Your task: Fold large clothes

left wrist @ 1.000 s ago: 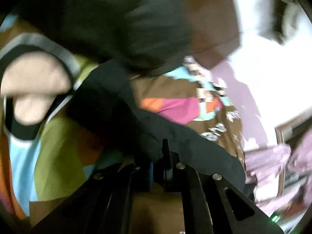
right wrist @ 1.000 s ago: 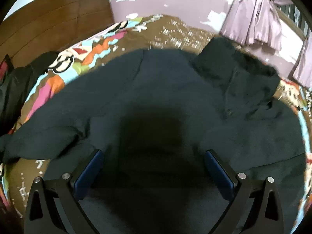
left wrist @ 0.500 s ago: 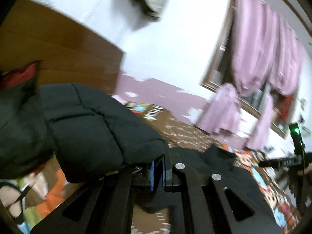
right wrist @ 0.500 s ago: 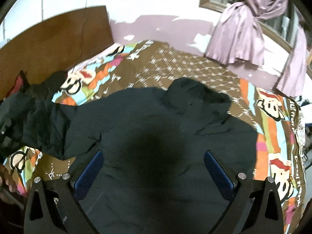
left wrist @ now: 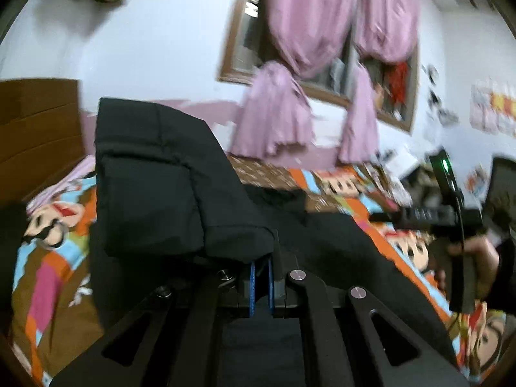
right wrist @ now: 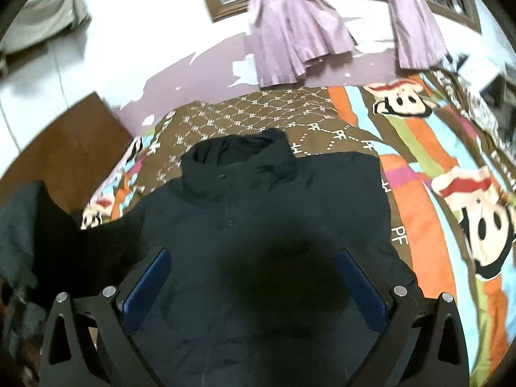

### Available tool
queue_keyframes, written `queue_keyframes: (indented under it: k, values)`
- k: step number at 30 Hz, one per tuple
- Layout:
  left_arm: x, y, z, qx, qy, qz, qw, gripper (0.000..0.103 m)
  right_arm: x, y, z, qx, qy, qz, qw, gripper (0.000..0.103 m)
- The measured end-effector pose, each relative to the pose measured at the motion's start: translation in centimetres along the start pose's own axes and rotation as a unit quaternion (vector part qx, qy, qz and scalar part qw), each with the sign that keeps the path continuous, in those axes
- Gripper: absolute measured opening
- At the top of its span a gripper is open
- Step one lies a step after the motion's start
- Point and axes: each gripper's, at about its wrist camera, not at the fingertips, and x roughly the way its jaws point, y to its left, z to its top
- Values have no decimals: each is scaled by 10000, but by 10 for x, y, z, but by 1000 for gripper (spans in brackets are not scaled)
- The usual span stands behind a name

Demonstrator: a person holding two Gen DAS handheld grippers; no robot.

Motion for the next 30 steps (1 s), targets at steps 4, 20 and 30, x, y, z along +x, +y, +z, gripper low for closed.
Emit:
queue_keyframes:
  k: [4,20,30]
  values:
    - [53,-38,-20,375,600,-288,9971,3,13,-41,-8,440,-13,416,9982,103]
    - [160,-117,-126,1869,2221,-586,9552,7,49,-97,-42,1665,778,2739,9440,103]
    - [151,-97,-134,1011,2560,-1293,9526,61,65,-109,-69,1926,1322,2169,9478,103]
